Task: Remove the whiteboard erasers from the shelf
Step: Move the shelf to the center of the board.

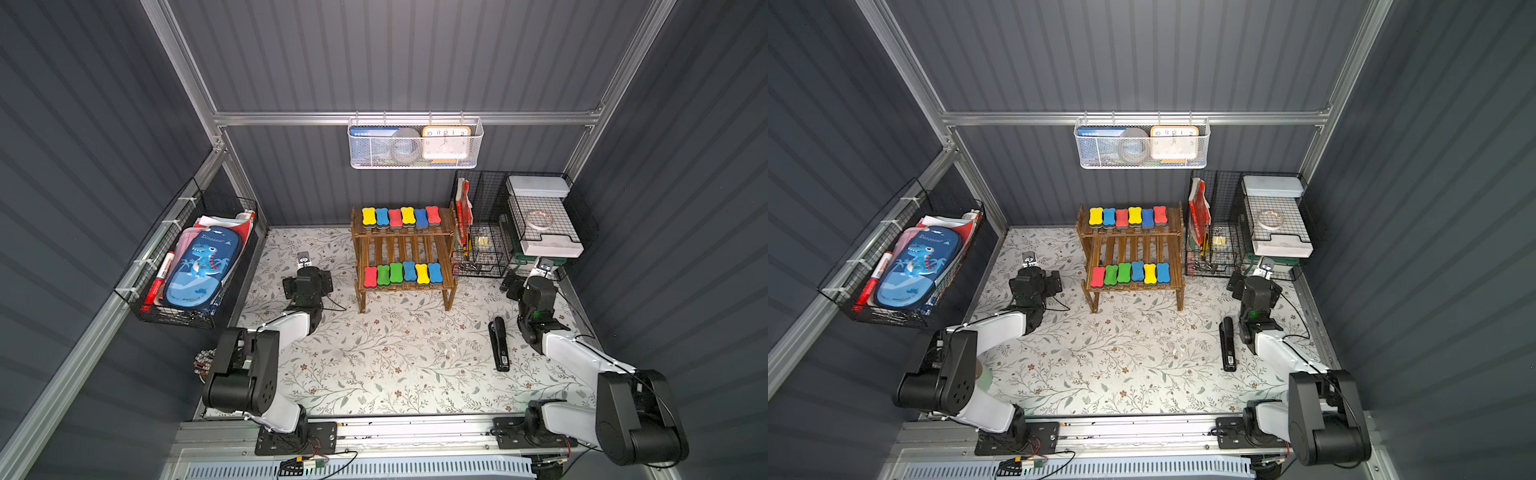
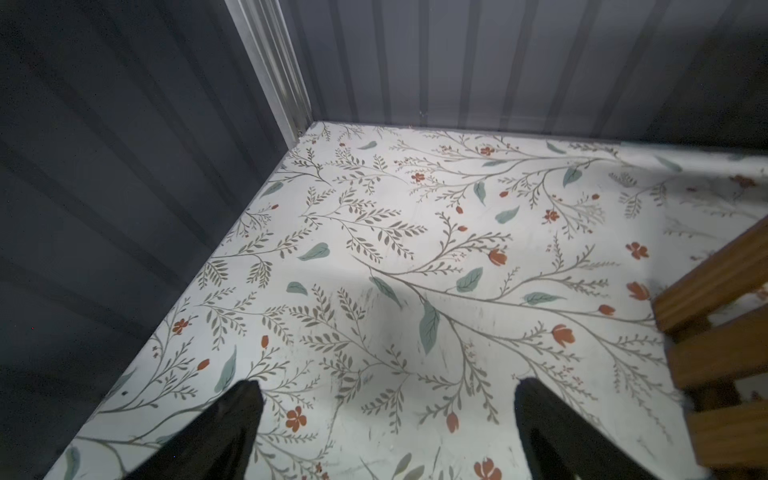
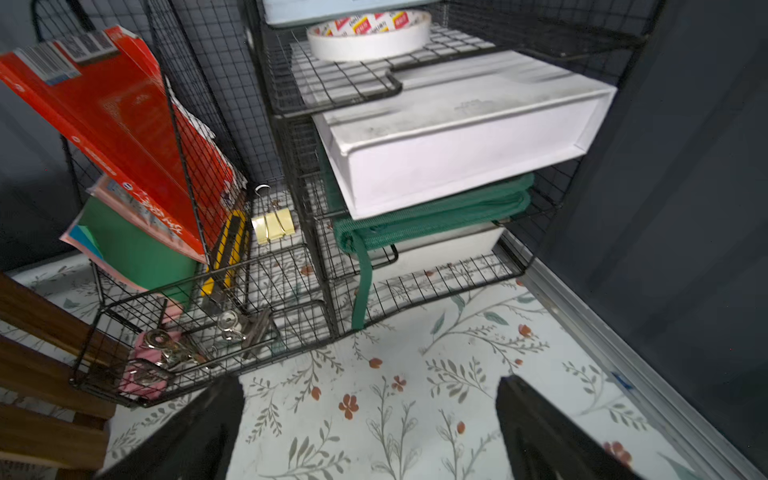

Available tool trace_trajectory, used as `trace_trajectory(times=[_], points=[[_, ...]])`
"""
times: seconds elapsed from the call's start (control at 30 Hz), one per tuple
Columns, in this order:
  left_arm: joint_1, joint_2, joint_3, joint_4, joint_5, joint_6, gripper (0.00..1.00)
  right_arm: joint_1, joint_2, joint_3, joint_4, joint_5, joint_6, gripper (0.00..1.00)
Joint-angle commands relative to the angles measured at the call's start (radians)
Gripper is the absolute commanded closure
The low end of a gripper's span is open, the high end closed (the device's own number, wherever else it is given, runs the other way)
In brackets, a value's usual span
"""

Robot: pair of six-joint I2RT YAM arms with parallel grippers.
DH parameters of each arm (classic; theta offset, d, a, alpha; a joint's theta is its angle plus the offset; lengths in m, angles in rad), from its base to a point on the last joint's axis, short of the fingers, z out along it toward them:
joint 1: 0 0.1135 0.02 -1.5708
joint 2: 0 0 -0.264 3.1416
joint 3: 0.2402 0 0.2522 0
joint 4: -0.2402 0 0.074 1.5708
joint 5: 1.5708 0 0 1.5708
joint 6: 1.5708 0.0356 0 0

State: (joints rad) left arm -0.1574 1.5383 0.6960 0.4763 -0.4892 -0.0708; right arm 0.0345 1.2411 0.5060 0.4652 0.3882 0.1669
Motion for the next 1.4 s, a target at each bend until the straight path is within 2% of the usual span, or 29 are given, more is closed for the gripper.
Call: trace_trajectory(times=[0.0, 0.07, 0.13, 0.17, 0.2, 0.27, 0.37, 0.47, 0.53, 0.6, 0.73, 0.87, 0.93, 1.0, 1.1, 1.37], points=[[0.003, -0.023, 0.09, -0.172, -0.065, -0.171, 0.01, 0.005, -0.02, 0.038, -0.159, 0.125, 0.143, 0.01], [0.003, -0.011, 0.209, -0.366, -0.132, -0.303, 0.01, 0.004, -0.022, 0.052, -0.191, 0.174, 0.294, 0.01], [0.003, 0.014, 0.325, -0.57, -0.196, -0.428, 0.01, 0.002, -0.065, 0.078, -0.318, 0.204, 0.478, 0.01], [0.003, 0.025, 0.373, -0.653, -0.219, -0.463, 0.01, -0.003, -0.073, 0.076, -0.344, 0.198, 0.54, 0.01], [0.004, 0.043, 0.422, -0.744, -0.246, -0.502, 0.01, -0.013, -0.075, 0.06, -0.315, 0.156, 0.539, 0.01], [0.005, 0.069, 0.487, -0.813, -0.231, -0.478, 0.01, -0.024, -0.08, 0.02, -0.25, 0.079, 0.536, 0.01], [0.005, 0.085, 0.528, -0.843, -0.177, -0.431, 0.01, -0.029, -0.082, -0.033, -0.171, 0.04, 0.591, 0.01], [0.005, 0.031, 0.48, -0.773, -0.065, -0.415, 0.01, -0.03, -0.107, -0.03, -0.172, -0.037, 0.547, 0.01], [0.005, -0.019, 0.449, -0.714, 0.045, -0.399, 0.01, -0.03, -0.123, 0.02, -0.258, -0.107, 0.484, 0.01], [0.001, -0.048, 0.448, -0.721, 0.103, -0.389, 0.01, -0.029, -0.131, 0.075, -0.357, -0.166, 0.44, 0.02], [-0.014, -0.076, 0.475, -0.75, 0.201, -0.414, 0.01, -0.028, -0.159, 0.137, -0.455, -0.248, 0.411, 0.06], [-0.079, -0.109, 0.475, -0.753, 0.226, -0.426, 0.04, -0.025, -0.178, 0.212, -0.549, -0.33, 0.38, 0.07], [-0.117, -0.127, 0.465, -0.754, 0.213, -0.429, 0.06, -0.019, -0.172, 0.251, -0.571, -0.402, 0.365, 0.12], [-0.131, -0.148, 0.452, -0.754, 0.223, -0.436, 0.08, -0.011, -0.161, 0.283, -0.584, -0.484, 0.35, 0.23], [-0.132, -0.185, 0.432, -0.743, 0.28, -0.435, 0.12, 0.027, -0.135, 0.349, -0.615, -0.557, 0.325, 0.35], [-0.152, -0.204, 0.413, -0.756, 0.412, -0.379, 0.1, 0.204, -0.043, 0.614, -0.741, -0.47, 0.264, 0.42]])
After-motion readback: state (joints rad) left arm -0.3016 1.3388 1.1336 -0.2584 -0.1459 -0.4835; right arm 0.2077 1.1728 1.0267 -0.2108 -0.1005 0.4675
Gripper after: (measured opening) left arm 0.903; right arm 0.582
